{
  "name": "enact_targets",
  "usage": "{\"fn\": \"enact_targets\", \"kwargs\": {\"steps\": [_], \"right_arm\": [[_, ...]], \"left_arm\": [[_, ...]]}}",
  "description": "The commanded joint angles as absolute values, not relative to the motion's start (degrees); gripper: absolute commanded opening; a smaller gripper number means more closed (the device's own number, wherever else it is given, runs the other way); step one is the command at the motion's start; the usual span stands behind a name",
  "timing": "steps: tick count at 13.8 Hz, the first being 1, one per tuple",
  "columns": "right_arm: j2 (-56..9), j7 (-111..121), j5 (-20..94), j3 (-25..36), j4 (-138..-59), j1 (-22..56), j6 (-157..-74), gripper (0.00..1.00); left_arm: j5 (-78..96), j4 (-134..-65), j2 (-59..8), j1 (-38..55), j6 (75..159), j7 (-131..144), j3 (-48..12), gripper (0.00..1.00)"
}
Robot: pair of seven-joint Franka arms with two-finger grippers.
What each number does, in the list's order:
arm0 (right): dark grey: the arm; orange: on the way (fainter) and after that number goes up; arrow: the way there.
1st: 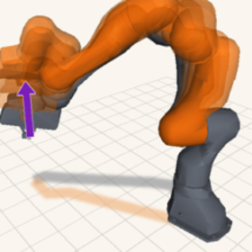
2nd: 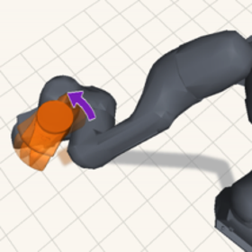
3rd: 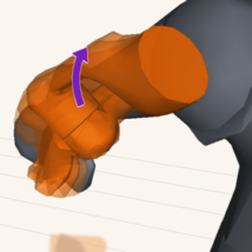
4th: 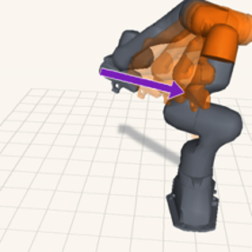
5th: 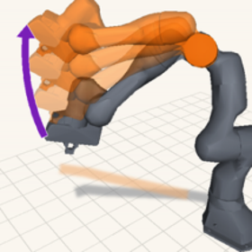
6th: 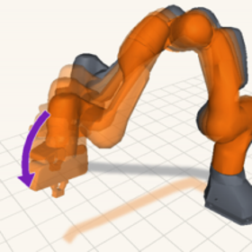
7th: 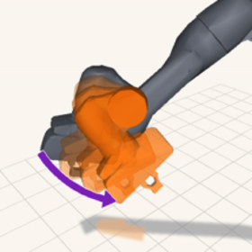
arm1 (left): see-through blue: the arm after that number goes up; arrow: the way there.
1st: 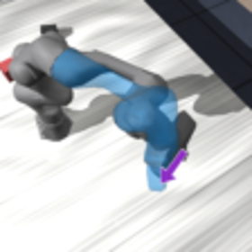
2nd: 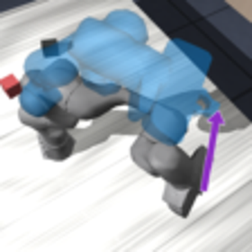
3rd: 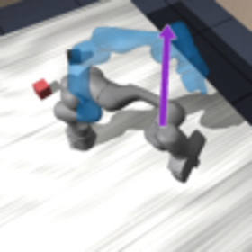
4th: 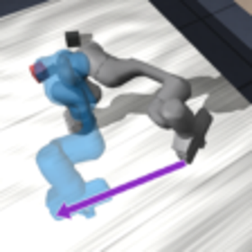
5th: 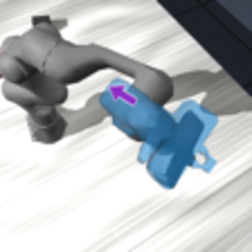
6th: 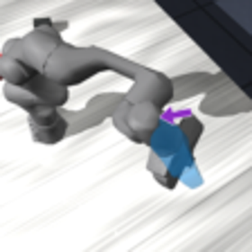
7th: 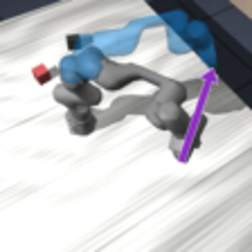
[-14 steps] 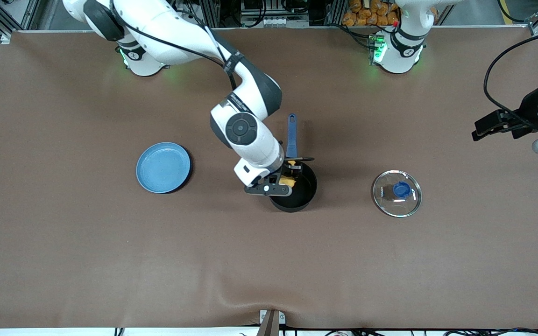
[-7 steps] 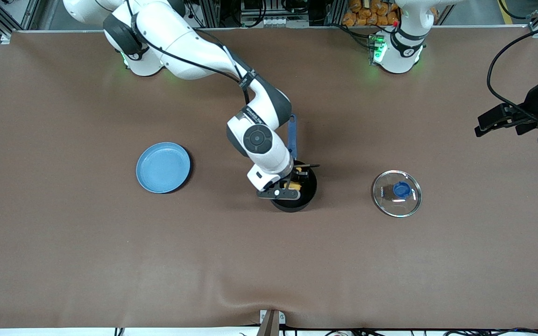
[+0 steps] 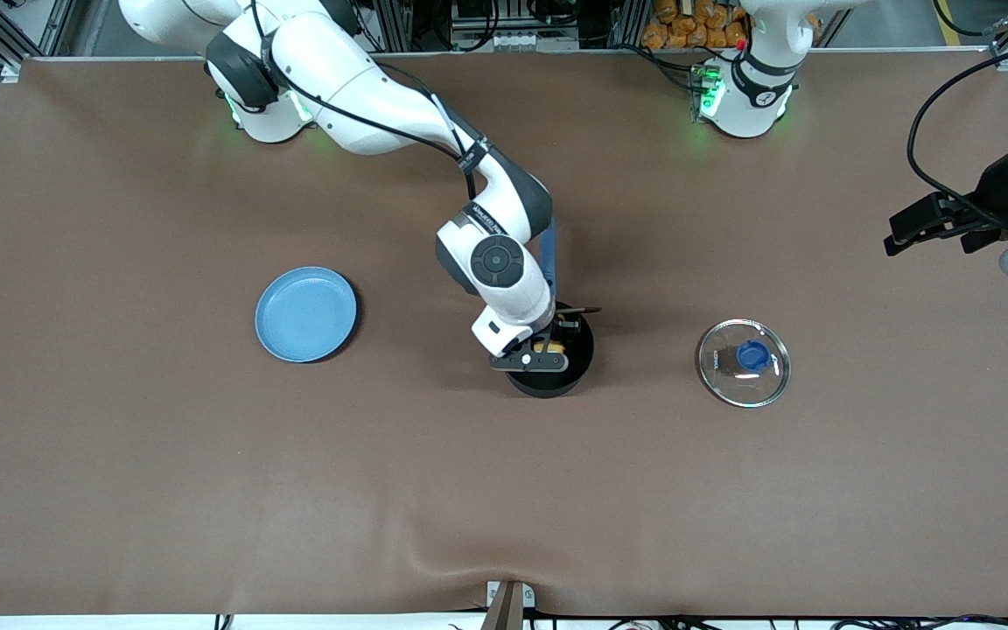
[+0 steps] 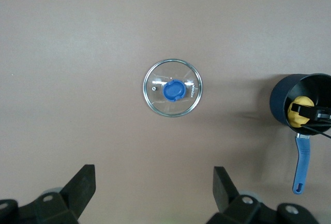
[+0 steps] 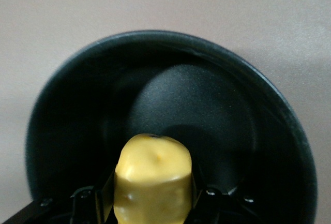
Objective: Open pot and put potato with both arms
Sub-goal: 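Carry the potato over the saucepan and open the right gripper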
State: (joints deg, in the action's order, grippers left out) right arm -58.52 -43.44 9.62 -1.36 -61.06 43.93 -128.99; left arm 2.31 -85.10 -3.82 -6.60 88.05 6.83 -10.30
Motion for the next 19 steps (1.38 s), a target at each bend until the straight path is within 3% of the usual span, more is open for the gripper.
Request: {"fn": "enact_targets", "kwargs": {"steps": [1,2,3,4,9,11,13,19], "right_arm": [[-60.73,-43.95,8.09,-0.44,-58.36,45.00,-128.67,0.00],[-60.82,-44.29,8.17,-0.44,-58.36,45.09,-129.28,0.24],[-60.82,-44.47,8.17,-0.44,-58.45,45.09,-129.72,0.84],[-60.82,-44.56,8.09,-0.44,-58.53,45.52,-129.81,1.00],[-58.02,-44.65,8.17,-0.35,-58.18,45.35,-128.24,1.00],[-54.69,-44.65,8.26,-0.53,-57.57,43.95,-125.95,1.00],[-50.99,-44.56,8.44,-0.70,-57.48,41.85,-124.20,1.00],[-39.40,-35.88,7.12,0.97,-56.07,31.74,-107.60,1.00]], "left_arm": [[3.52,-84.29,-3.43,-7.12,86.84,6.33,-10.28,1.00],[3.60,-84.20,-3.43,-7.12,86.84,6.33,-10.28,1.00],[3.69,-84.29,-3.51,-7.29,86.92,6.24,-10.20,1.00],[4.13,-84.64,-3.25,-7.12,87.18,5.89,-9.59,1.00],[4.39,-86.47,-0.71,-3.71,87.62,5.98,-7.05,1.00],[4.39,-87.19,0.00,0.34,87.89,5.89,-2.22,1.00],[4.48,-87.01,-0.17,0.00,87.98,5.80,-2.02,1.00],[4.48,-86.66,-0.53,0.18,87.89,5.80,-2.37,1.00]]}}
